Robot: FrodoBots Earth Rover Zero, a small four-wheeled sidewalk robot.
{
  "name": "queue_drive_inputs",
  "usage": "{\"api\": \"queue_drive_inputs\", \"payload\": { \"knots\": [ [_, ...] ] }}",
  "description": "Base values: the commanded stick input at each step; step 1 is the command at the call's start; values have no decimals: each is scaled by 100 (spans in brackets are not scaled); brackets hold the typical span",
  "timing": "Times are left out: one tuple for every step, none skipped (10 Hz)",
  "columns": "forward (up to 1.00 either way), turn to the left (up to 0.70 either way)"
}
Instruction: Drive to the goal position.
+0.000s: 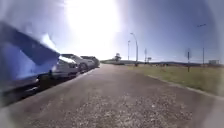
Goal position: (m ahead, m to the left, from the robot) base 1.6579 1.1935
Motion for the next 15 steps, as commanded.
{"api": "queue_drive_inputs", "payload": {
  "knots": [
    [85, -34],
    [85, -34],
    [85, 0],
    [85, 0],
    [85, 0],
    [85, 0],
    [85, 0],
    [85, 0],
    [85, 0],
    [85, 0],
    [85, 0],
    [85, 0],
    [85, 0],
    [85, 0],
    [85, 0]
  ]
}}
